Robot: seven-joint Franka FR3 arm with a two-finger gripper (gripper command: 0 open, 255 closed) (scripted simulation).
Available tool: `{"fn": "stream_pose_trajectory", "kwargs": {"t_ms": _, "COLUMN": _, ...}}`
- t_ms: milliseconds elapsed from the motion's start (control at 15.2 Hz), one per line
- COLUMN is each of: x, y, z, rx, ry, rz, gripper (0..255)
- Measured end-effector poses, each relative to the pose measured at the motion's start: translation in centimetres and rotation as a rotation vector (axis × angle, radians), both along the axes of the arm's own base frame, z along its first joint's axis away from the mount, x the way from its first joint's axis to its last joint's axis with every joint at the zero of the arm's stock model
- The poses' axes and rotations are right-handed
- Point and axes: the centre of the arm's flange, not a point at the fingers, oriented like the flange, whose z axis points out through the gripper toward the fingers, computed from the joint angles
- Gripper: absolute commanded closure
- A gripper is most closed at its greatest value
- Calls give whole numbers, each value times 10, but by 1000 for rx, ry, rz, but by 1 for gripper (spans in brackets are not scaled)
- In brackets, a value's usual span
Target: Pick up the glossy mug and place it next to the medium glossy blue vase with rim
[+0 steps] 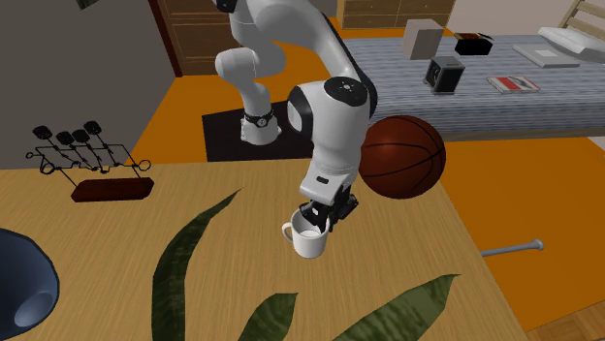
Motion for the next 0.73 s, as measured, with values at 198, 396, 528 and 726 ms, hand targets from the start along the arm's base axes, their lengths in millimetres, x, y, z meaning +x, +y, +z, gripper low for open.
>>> {"fn": "stream_pose_trajectory", "kwargs": {"t_ms": 198, "x": 0, "y": 1, "z": 15, "rx": 0, "ry": 0, "rz": 0, "gripper": 255}}
{"fn": "stream_pose_trajectory", "kwargs": {"t_ms": 396, "x": 1, "y": 1, "z": 32, "rx": 0, "ry": 0, "rz": 0, "gripper": 255}}
{"fn": "stream_pose_trajectory", "kwargs": {"t_ms": 528, "x": 1, "y": 0, "z": 42, "rx": 0, "ry": 0, "rz": 0, "gripper": 255}}
{"fn": "stream_pose_trajectory", "kwargs": {"t_ms": 726, "x": 0, "y": 1, "z": 57, "rx": 0, "ry": 0, "rz": 0, "gripper": 255}}
